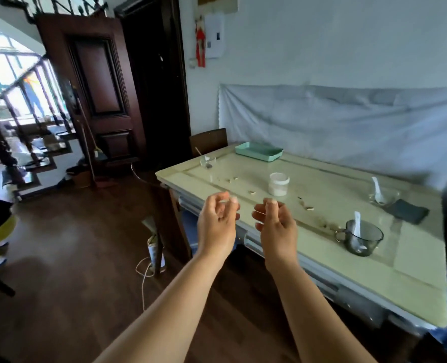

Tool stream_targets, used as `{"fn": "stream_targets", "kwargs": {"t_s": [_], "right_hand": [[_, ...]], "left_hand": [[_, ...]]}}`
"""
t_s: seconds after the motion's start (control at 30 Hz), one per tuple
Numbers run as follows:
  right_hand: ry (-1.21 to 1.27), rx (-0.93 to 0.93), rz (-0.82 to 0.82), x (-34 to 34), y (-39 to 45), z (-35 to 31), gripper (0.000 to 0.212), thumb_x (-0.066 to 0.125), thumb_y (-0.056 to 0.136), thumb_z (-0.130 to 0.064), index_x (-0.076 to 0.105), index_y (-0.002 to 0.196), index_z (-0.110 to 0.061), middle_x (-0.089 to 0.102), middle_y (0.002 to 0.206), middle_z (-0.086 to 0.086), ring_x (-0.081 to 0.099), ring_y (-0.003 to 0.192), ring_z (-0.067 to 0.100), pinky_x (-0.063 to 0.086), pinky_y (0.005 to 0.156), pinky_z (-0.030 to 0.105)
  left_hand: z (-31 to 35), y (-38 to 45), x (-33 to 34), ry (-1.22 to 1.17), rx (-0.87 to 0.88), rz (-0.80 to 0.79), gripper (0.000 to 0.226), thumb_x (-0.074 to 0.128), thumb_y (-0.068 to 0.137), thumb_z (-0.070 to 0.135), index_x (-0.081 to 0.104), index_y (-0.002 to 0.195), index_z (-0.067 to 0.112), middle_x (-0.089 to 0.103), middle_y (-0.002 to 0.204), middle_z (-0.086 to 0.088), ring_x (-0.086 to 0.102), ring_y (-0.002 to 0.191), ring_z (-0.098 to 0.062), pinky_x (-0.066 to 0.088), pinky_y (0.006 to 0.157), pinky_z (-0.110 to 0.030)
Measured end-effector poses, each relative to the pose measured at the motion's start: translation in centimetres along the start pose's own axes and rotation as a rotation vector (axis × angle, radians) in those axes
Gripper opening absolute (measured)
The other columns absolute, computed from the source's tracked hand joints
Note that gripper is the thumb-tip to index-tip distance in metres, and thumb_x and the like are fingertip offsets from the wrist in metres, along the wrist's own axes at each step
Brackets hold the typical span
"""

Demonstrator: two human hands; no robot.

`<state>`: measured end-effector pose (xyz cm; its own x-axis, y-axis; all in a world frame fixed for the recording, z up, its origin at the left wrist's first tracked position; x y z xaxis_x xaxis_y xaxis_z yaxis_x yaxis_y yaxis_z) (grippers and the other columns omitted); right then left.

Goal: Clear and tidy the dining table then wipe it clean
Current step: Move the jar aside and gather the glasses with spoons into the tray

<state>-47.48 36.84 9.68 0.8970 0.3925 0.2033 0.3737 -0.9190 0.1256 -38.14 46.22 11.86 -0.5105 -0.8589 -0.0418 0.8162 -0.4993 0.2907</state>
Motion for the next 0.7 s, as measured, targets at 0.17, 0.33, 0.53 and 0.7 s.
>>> {"fn": "stream_targets", "kwargs": {"t_s": [0.17, 0.33, 0.53, 0.7], "right_hand": [[-0.013, 0.048, 0.078, -0.4, 10.3, 2.0, 0.022, 0.042, 0.099, -0.031, 0.058, 0.091, -0.018, 0.067, 0.092, 0.000, 0.065, 0.088, 0.016, 0.049, 0.074, 0.028], [-0.027, 0.067, 0.148, -1.6, 17.6, 4.1, 0.020, 0.042, 0.099, -0.030, 0.056, 0.093, -0.019, 0.067, 0.092, -0.001, 0.065, 0.086, 0.014, 0.048, 0.073, 0.028], [-0.041, 0.145, 0.238, -1.5, 24.3, 7.9, 0.026, 0.043, 0.099, -0.031, 0.058, 0.107, -0.012, 0.068, 0.094, 0.000, 0.066, 0.087, 0.015, 0.050, 0.082, 0.034], [-0.080, 0.173, 0.323, -0.7, 30.4, 11.3, 0.023, 0.042, 0.099, -0.030, 0.058, 0.107, -0.014, 0.067, 0.099, 0.001, 0.065, 0.091, 0.016, 0.050, 0.080, 0.032]], "left_hand": [[-2.6, 9.0, 5.4, 0.007, -0.038, -0.033, 0.015, 0.049, 0.093, 0.031, 0.051, 0.105, 0.022, 0.066, 0.101, -0.006, 0.065, 0.083, -0.013, 0.054, 0.083, -0.036], [-5.9, 15.5, 9.6, -0.019, -0.056, -0.060, 0.017, 0.049, 0.093, 0.032, 0.053, 0.104, 0.020, 0.067, 0.094, 0.000, 0.065, 0.081, -0.009, 0.053, 0.070, -0.020], [-11.5, 22.4, 13.8, -0.021, -0.132, -0.114, 0.031, 0.048, 0.093, 0.034, 0.051, 0.117, 0.015, 0.068, 0.101, -0.001, 0.066, 0.085, -0.011, 0.054, 0.075, -0.024], [-16.9, 29.3, 16.8, -0.005, -0.173, -0.230, 0.033, 0.050, 0.091, 0.041, 0.048, 0.119, 0.024, 0.066, 0.109, 0.001, 0.064, 0.092, -0.010, 0.054, 0.084, -0.034]]}}
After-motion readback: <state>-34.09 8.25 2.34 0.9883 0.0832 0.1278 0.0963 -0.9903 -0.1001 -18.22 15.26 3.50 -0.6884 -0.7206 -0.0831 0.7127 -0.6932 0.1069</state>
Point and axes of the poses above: each hand's wrist, its own y-axis towards the middle knuckle, its own x-axis out of the palm, z = x × y, the point moved 6 cm from there along y, towards the middle knuckle
